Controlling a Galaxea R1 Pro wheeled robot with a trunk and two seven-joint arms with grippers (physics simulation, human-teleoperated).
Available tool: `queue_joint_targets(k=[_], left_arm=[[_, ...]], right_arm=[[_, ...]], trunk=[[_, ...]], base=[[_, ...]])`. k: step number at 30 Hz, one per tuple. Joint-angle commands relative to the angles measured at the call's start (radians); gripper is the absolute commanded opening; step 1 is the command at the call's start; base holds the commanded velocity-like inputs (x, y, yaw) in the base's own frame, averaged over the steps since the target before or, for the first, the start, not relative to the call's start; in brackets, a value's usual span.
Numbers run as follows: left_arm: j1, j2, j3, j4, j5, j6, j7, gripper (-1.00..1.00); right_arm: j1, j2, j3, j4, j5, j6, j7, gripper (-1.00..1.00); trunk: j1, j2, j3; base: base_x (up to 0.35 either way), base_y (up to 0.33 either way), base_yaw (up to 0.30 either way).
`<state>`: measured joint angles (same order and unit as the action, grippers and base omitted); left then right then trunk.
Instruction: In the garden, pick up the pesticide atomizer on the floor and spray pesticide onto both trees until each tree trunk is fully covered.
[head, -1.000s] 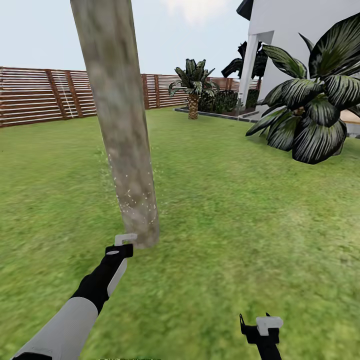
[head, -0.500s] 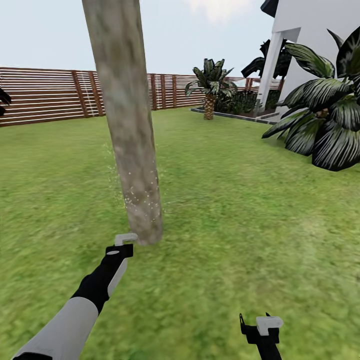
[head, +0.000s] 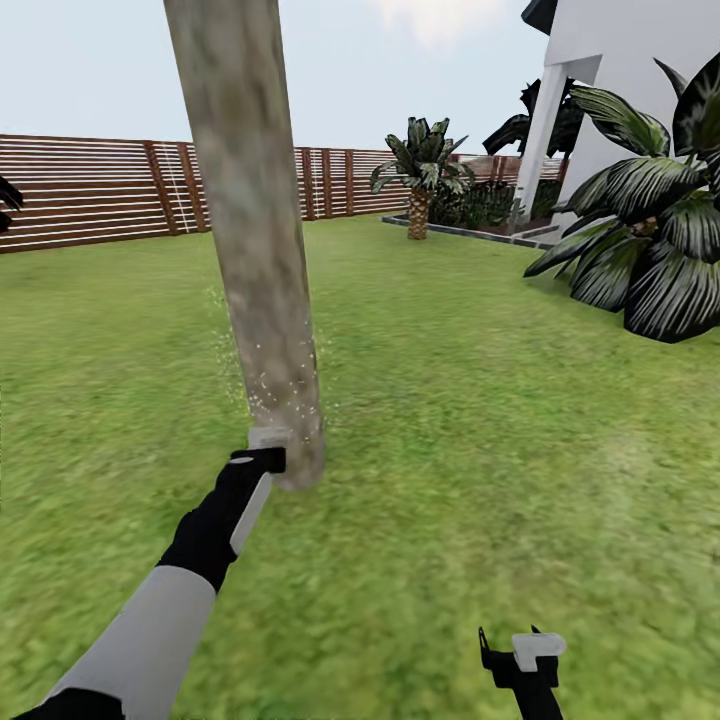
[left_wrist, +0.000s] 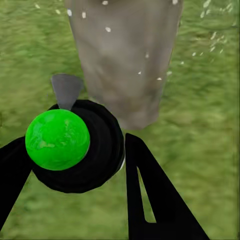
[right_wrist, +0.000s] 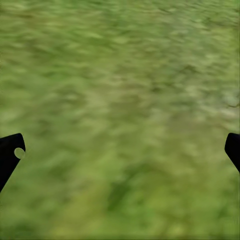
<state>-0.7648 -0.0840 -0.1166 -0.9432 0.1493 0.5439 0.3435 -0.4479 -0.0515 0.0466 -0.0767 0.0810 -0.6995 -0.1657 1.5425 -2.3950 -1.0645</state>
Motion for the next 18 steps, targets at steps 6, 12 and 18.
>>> queue_joint_targets(k=[6, 12, 18], left_arm=[[0.000, 0.003, -0.004, -0.027, 0.001, 0.023, 0.046, -1.00], [-0.090, -0.045, -0.072, -0.017, -0.034, 0.113, 0.147, -1.00], [-0.106, -0.025, -0.067, -0.029, -0.039, 0.134, 0.178, -1.00]], right_arm=[[0.000, 0.000, -0.001, 0.000, 0.000, 0.000, 0.000, 1.00], [0.000, 0.000, -0.001, 0.000, 0.000, 0.000, 0.000, 1.00], [0.000, 0.000, 0.000, 0.000, 0.000, 0.000, 0.000, 1.00]], trunk=[[0.000, 0.000, 0.000], [0.000, 0.000, 0.000], [0.000, 0.000, 0.000]], base=[[-0.200, 0.000, 0.000], [-0.012, 0.000, 0.000], [0.000, 0.000, 0.000]])
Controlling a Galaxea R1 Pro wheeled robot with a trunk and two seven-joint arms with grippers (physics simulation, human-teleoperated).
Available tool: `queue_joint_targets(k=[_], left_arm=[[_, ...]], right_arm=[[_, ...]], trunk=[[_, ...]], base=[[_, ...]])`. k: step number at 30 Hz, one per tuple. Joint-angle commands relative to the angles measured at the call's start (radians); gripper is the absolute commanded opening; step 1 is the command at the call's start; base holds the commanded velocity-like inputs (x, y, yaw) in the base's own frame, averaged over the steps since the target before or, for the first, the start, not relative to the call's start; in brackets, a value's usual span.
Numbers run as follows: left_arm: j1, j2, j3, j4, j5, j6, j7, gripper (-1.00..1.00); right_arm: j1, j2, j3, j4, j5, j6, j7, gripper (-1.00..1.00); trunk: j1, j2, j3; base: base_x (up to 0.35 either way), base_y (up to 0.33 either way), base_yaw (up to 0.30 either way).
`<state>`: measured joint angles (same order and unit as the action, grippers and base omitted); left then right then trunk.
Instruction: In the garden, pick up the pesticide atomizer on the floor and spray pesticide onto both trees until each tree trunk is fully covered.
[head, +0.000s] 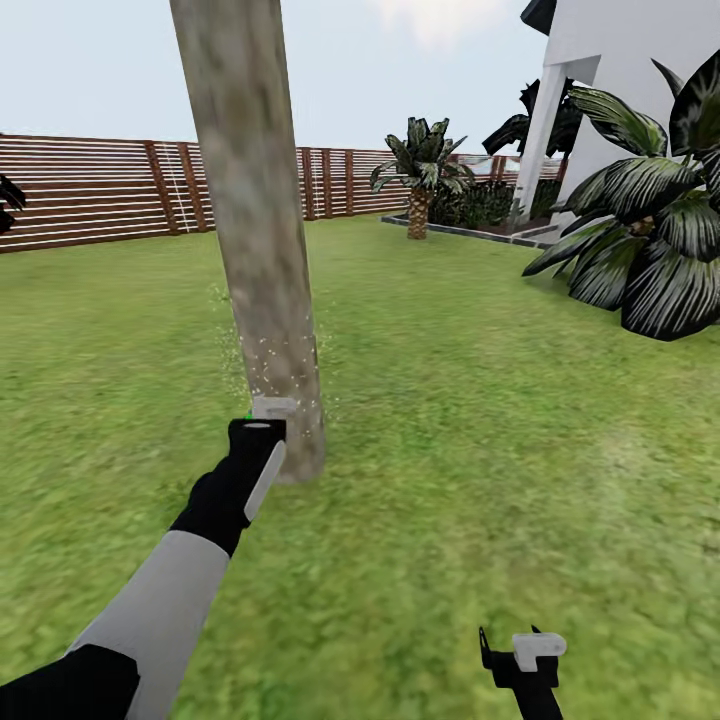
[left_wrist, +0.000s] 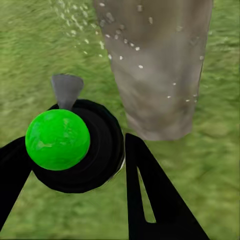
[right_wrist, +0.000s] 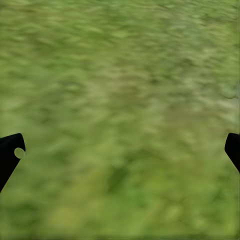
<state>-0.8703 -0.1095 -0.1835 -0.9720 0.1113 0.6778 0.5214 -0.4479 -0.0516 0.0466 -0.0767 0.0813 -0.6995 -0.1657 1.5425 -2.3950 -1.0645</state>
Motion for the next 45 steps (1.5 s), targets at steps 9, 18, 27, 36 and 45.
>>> queue_joint_targets(k=[9, 18, 27, 36, 45], left_arm=[[-0.015, -0.061, -0.135, -0.003, 0.011, 0.002, -0.001, -1.00], [-0.103, -0.013, 0.011, 0.000, 0.012, 0.042, -0.008, -1.00], [-0.166, -0.056, -0.041, -0.021, 0.019, 0.079, -0.023, -1.00], [-0.159, 0.083, 0.007, -0.105, 0.037, 0.173, -0.101, -1.00], [0.034, 0.102, 0.007, -0.067, 0.025, 0.067, -0.144, -1.00]], right_arm=[[0.000, 0.000, 0.000, 0.000, 0.000, 0.000, 0.000, 1.00], [0.000, 0.000, 0.000, 0.000, 0.000, 0.000, 0.000, 1.00], [0.000, 0.000, 0.000, 0.000, 0.000, 0.000, 0.000, 1.00], [0.000, 0.000, 0.000, 0.000, 0.000, 0.000, 0.000, 1.00], [0.000, 0.000, 0.001, 0.000, 0.000, 0.000, 0.000, 1.00]], trunk=[[0.000, 0.000, 0.000], [0.000, 0.000, 0.000], [0.000, 0.000, 0.000], [0.000, 0.000, 0.000], [0.000, 0.000, 0.000]], base=[[-0.094, 0.000, 0.000], [0.000, 0.000, 0.000], [0.000, 0.000, 0.000], [0.000, 0.000, 0.000], [-0.206, 0.005, 0.000]])
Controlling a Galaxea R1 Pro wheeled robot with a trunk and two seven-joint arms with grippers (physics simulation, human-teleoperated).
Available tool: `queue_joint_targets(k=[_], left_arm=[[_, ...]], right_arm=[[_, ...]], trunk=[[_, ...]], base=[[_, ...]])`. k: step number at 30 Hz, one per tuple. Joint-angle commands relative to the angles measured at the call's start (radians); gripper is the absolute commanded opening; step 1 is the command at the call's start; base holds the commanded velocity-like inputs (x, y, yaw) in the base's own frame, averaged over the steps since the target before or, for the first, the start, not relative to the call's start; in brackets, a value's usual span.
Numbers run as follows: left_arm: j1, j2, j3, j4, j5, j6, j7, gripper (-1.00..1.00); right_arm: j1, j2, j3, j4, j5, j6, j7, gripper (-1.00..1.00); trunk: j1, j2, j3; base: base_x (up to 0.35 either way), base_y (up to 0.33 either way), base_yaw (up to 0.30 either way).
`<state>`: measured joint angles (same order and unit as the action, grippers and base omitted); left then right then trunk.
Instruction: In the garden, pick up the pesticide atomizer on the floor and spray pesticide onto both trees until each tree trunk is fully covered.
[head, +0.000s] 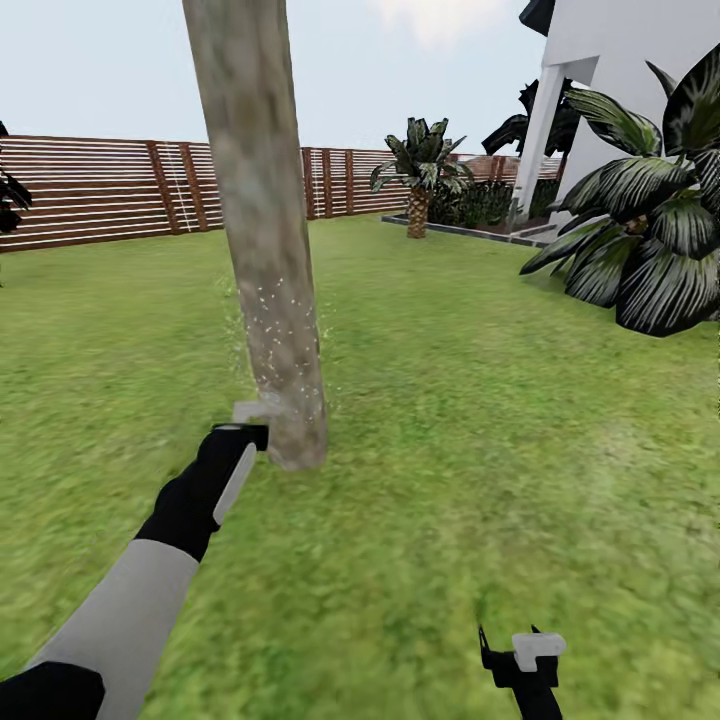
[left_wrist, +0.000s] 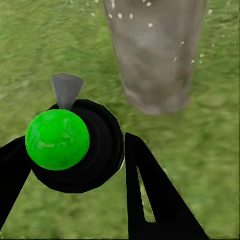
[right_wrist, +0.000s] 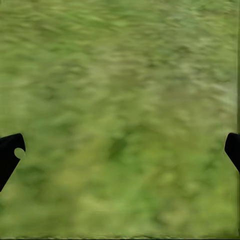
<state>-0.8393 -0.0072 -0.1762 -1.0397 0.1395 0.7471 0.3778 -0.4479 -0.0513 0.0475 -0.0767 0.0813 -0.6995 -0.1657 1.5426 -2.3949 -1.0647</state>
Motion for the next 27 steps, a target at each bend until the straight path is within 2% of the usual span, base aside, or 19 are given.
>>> queue_joint_targets(k=[1, 3, 5, 6, 8, 9, 11, 12, 13, 15, 16, 18, 19, 21, 22, 23, 24, 27], left_arm=[[0.033, 0.002, 0.000, 0.027, -0.004, -0.034, 0.000, -1.00], [0.066, 0.022, -0.004, 0.099, -0.002, -0.099, -0.002, -1.00], [0.078, 0.033, -0.011, 0.252, -0.001, -0.231, -0.020, -1.00], [0.081, 0.036, -0.012, 0.337, -0.003, -0.305, -0.056, -1.00], [0.082, 0.042, -0.014, 0.484, -0.021, -0.446, -0.182, -1.00], [0.083, 0.048, -0.016, 0.547, -0.049, -0.507, -0.268, -1.00], [0.083, 0.062, -0.020, 0.639, -0.145, -0.594, -0.443, -1.00], [0.083, 0.064, -0.021, 0.662, -0.181, -0.615, -0.503, -1.00], [0.083, 0.067, -0.021, 0.689, -0.229, -0.640, -0.594, -1.00], [0.083, 0.071, -0.021, 0.712, -0.295, -0.667, -0.766, -1.00], [0.083, 0.073, -0.020, 0.714, -0.318, -0.672, -0.848, -1.00], [0.083, 0.086, -0.019, 0.712, -0.345, -0.676, -0.954, -1.00], [0.083, 0.099, -0.020, 0.711, -0.354, -0.677, -0.994, -1.00], [0.081, 0.125, -0.020, 0.709, -0.375, -0.683, -1.066, -1.00], [0.079, 0.141, -0.019, 0.709, -0.386, -0.688, -1.092, -1.00], [0.075, 0.155, -0.020, 0.709, -0.400, -0.692, -1.126, -1.00], [0.073, 0.161, -0.020, 0.709, -0.416, -0.693, -1.158, -1.00], [0.070, 0.169, -0.018, 0.709, -0.513, -0.693, -1.263, -1.00]], right_arm=[[0.000, 0.000, 0.000, 0.000, 0.000, 0.000, 0.000, 1.00], [0.000, 0.000, 0.000, 0.000, 0.000, 0.000, 0.000, 1.00], [0.000, -0.001, -0.001, 0.000, 0.000, 0.000, 0.000, 1.00], [0.000, -0.001, -0.001, 0.000, 0.000, 0.000, 0.000, 1.00], [0.000, -0.001, -0.001, 0.000, 0.000, 0.000, 0.000, 1.00], [0.000, -0.001, -0.001, -0.001, -0.001, 0.000, -0.001, 1.00], [0.000, 0.000, -0.001, -0.002, -0.001, 0.000, -0.001, 1.00], [0.000, 0.001, 0.000, -0.003, -0.001, 0.000, -0.001, 1.00], [0.000, 0.001, 0.001, -0.005, 0.000, 0.002, 0.001, 1.00], [0.000, 0.003, 0.008, -0.013, 0.001, 0.007, 0.003, 1.00], [0.000, 0.003, 0.022, -0.034, 0.001, 0.009, 0.005, 1.00], [-0.005, 0.002, 0.070, -0.113, 0.001, 0.047, 0.018, 1.00], [-0.013, 0.001, 0.099, -0.172, 0.001, 0.118, 0.041, 1.00], [-0.027, 0.000, 0.131, -0.332, 0.001, 0.329, 0.132, 1.00], [-0.031, -0.001, 0.137, -0.419, 0.001, 0.424, 0.195, 1.00], [-0.036, -0.002, 0.140, -0.518, 0.001, 0.522, 0.289, 1.00], [-0.045, -0.002, 0.141, -0.575, 0.001, 0.576, 0.364, 1.00], [-0.116, -0.002, 0.149, -0.637, 0.002, 0.683, 0.597, 1.00]], trunk=[[0.000, 0.000, 0.000], [0.000, 0.000, 0.000], [0.000, 0.000, 0.000], [0.000, 0.000, 0.000], [0.000, 0.000, 0.000], [0.000, 0.000, 0.000], [0.000, 0.000, 0.000], [0.000, 0.000, 0.000], [0.000, 0.000, 0.000], [0.000, 0.000, 0.000], [0.000, 0.000, 0.000], [0.000, 0.000, 0.000], [0.000, 0.000, 0.000], [0.000, 0.000, 0.000], [0.000, 0.000, 0.000], [0.000, 0.000, 0.000], [0.000, 0.000, 0.000], [0.000, 0.000, 0.000]], base=[[-0.218, 0.118, 0.000], [-0.205, 0.155, 0.000], [-0.187, 0.161, 0.000], [-0.156, 0.140, 0.000], [-0.137, 0.125, 0.000], [-0.126, 0.115, 0.000], [-0.120, 0.110, 0.000], [-0.117, 0.108, 0.000], [-0.111, 0.103, 0.000], [-0.053, 0.049, 0.000], [-0.018, 0.017, 0.000], [-0.007, 0.007, 0.000], [-0.002, 0.002, 0.000], [-0.001, 0.001, 0.000], [0.000, 0.000, 0.000], [0.000, 0.000, 0.000], [0.000, 0.000, 0.000], [0.000, 0.000, 0.000]])
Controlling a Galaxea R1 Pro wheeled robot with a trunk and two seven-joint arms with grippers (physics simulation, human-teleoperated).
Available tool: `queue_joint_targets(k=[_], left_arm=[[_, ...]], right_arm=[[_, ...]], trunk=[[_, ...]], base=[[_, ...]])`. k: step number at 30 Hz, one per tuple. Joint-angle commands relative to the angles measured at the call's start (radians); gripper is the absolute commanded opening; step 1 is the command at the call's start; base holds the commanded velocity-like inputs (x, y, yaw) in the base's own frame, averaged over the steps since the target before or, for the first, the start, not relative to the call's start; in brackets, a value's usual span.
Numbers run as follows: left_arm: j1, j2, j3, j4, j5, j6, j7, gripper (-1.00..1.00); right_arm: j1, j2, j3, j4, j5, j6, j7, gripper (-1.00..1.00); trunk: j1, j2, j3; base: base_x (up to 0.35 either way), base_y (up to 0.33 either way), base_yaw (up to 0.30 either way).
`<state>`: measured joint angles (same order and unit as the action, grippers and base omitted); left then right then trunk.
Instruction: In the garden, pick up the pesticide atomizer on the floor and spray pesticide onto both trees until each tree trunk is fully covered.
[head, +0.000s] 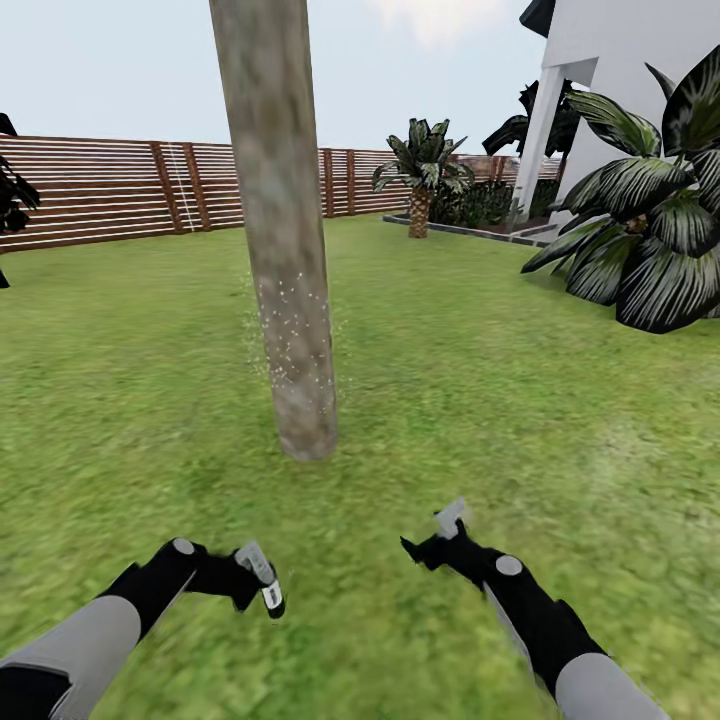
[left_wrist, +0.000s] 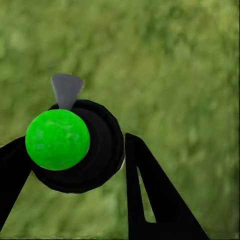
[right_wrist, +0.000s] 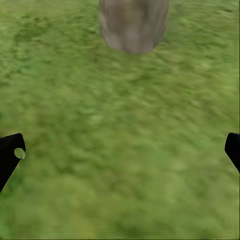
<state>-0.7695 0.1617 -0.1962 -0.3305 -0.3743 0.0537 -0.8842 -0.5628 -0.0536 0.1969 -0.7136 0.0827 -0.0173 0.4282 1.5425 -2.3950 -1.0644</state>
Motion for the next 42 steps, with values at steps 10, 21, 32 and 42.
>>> queue_joint_targets(k=[10, 21, 32, 42], left_arm=[[-0.007, -0.011, -0.001, -0.004, -0.125, 0.010, -0.285, -1.00], [-0.026, -0.047, 0.002, -0.019, -0.258, 0.039, -0.317, -1.00], [-0.071, -0.111, 0.002, -0.025, -0.389, 0.141, -0.318, -1.00], [-0.070, -0.135, 0.002, -0.025, -0.390, 0.137, -0.317, -1.00]], right_arm=[[-0.043, 0.003, 0.003, -0.015, 0.216, 0.028, 0.402, 1.00], [-0.043, 0.008, 0.069, -0.017, 0.237, 0.029, 0.551, 1.00], [-0.046, 0.033, 0.070, -0.017, 0.290, 0.029, 0.569, -1.00], [-0.063, 0.034, 0.070, -0.052, 0.292, 0.030, 0.632, -1.00]], trunk=[[0.000, 0.000, 0.000], [0.000, 0.000, 0.000], [0.000, 0.000, 0.000], [0.000, 0.000, 0.000]], base=[[0.000, 0.000, 0.000], [0.000, 0.000, 0.000], [0.000, 0.000, 0.000], [0.000, 0.000, 0.000]])
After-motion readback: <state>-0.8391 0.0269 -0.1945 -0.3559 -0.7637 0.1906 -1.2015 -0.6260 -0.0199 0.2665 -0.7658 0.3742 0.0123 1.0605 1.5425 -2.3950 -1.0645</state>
